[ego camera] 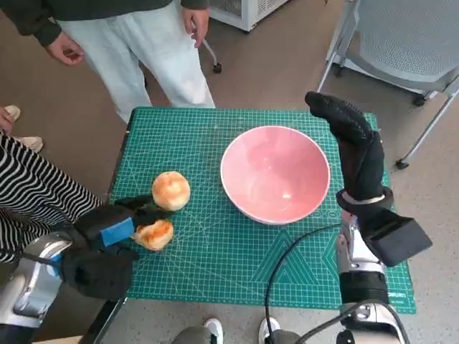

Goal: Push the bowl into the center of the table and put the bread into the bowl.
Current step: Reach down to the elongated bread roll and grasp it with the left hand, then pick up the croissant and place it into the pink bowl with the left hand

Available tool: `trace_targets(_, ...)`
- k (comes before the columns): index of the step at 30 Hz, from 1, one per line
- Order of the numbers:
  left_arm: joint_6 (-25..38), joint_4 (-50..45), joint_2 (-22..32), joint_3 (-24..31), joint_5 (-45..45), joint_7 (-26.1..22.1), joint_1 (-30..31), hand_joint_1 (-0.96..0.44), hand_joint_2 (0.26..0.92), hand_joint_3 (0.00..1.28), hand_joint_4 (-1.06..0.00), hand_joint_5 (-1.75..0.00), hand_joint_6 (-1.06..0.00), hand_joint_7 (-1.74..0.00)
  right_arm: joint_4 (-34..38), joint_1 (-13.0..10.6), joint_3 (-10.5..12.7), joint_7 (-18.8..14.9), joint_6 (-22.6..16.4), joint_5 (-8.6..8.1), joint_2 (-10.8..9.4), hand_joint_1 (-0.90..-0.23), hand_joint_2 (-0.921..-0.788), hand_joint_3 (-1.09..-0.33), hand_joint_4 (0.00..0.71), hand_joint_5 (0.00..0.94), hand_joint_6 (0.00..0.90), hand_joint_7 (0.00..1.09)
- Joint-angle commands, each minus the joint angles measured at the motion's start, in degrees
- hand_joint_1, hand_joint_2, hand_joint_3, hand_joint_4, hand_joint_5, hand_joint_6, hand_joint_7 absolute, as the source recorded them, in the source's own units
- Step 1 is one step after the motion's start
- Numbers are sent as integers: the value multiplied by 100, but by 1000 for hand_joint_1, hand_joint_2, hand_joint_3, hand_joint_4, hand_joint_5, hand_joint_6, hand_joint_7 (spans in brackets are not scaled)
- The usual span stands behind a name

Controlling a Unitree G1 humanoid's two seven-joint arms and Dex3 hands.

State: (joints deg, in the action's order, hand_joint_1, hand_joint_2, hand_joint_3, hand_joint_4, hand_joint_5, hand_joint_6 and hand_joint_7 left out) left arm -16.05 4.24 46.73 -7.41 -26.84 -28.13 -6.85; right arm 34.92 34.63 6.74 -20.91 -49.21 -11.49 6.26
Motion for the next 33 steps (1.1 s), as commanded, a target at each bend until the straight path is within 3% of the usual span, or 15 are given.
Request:
trace_targets(1,-91,236,-98,-221,-338,267,-9,-42,792,19,-424,-64,-449,-111,43,-112,3,-34,91,-43,12,-692,-921,-725,158,3,-1,609)
trace_targets(7,-91,360,-150,-332,-592,589,-41,-10,833,34,-530,-111,-568,-183,-2,-131,-10,-70,107,-74,12,-692,-921,-724,157,3,-1,609)
trace_targets(10,-51,336,-149,-350,-650,641,-17,8,870,19,-579,-194,-543,-461,-1,-129,-9,-95,120,-96,14,-693,-921,-723,157,3,-1,609)
trace_targets(11,-43,327,-145,-353,-652,652,-10,-122,888,77,-597,-316,-548,-783,-2,-129,-8,-102,123,-101,14,-694,-921,-723,157,3,-1,609)
trace_targets(12,-38,299,-132,-347,-640,653,11,-168,895,100,-580,-403,-545,-902,-6,-130,-7,-109,127,-107,15,-694,-921,-723,157,3,-1,609)
trace_targets(14,-26,222,-105,-318,-590,623,61,-68,910,134,-562,-901,-550,-1142,-11,-129,-3,-123,134,-116,18,-694,-921,-723,157,3,-1,609)
trace_targets(17,-25,109,-61,-254,-491,550,128,-21,912,124,-621,-1129,-564,-1184,-5,-116,3,-139,143,-125,19,-694,-921,-722,157,2,-1,608)
trace_targets(20,-36,-13,-9,-180,-395,482,196,-6,909,120,-653,-1197,-577,-1185,4,-108,9,-152,143,-132,19,-694,-921,-722,157,2,-1,608)
trace_targets(33,254,-817,132,264,44,32,444,2,907,118,-673,-1182,-578,-1230,90,-65,1,-174,114,-142,19,-692,-921,-722,157,2,-1,608)
